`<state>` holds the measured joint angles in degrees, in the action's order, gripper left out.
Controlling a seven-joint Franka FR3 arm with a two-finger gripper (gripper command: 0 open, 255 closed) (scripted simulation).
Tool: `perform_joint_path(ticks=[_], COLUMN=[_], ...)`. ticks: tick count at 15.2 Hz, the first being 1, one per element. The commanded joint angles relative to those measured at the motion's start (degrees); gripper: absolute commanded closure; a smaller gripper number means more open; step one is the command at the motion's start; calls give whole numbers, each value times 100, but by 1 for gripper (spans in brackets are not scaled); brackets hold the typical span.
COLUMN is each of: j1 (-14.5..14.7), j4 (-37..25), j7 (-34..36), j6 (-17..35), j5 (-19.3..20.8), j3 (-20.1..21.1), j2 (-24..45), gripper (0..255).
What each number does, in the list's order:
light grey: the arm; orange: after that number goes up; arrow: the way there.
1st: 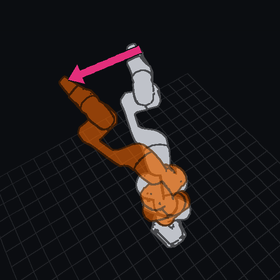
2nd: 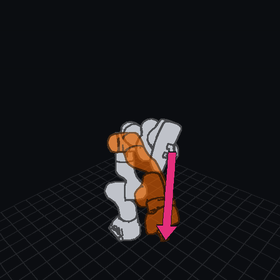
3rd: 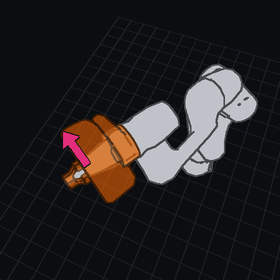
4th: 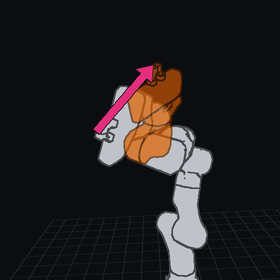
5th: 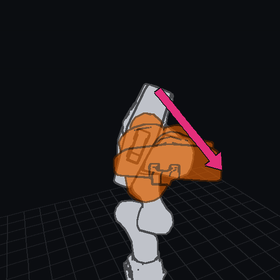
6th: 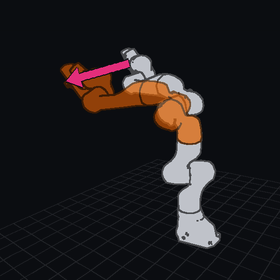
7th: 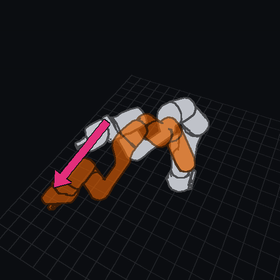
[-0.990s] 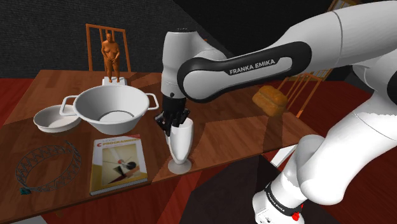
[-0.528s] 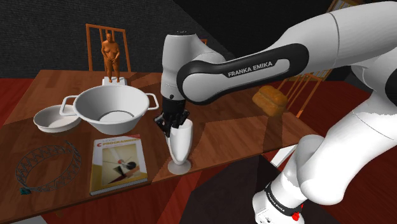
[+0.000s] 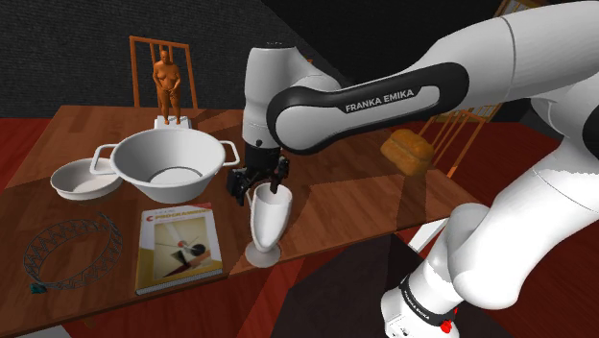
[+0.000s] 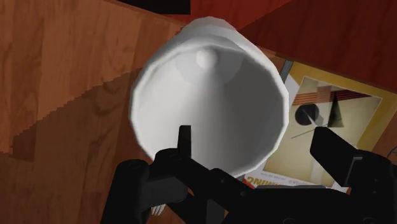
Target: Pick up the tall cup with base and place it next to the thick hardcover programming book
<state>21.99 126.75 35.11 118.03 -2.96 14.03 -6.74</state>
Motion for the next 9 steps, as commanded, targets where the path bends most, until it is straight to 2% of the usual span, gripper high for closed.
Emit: perform_joint_path(ticks=[1, 3, 9], j1=[-7, -13, -13], j4=[-196, -460, -460], j7=[-19, -30, -30], j6=[-296, -642, -642], j5=[-15, -25, -25], j3=[-16, -32, -32], j2=[-100, -184, -184], gripper=[0, 0, 0])
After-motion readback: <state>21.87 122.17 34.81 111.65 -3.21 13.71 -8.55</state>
